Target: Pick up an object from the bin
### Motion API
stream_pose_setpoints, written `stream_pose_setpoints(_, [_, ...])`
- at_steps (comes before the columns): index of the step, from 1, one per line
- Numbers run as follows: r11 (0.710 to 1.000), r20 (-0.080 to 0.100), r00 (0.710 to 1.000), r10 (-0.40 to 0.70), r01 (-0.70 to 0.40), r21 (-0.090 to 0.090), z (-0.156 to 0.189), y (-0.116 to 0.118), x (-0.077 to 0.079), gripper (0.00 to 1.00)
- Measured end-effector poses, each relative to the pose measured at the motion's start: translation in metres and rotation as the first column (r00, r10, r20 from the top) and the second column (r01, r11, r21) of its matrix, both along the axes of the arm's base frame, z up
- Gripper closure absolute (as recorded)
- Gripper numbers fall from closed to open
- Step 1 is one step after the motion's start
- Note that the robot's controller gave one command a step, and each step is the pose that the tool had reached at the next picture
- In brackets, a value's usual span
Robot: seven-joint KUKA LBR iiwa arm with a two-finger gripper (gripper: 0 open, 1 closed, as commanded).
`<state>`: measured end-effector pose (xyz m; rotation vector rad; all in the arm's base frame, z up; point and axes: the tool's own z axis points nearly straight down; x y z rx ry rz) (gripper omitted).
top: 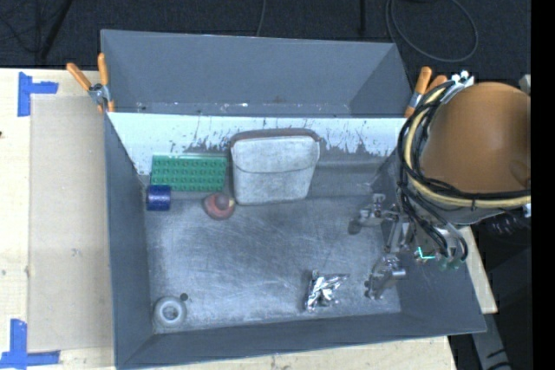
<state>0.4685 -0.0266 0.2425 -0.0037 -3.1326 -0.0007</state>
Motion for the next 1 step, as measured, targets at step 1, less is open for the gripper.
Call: stream_pose_setpoints(1, [0.947,0.008,0.947,0.321,-0.321,0.001,-0.1549,-0.0288,0.0090,0.00])
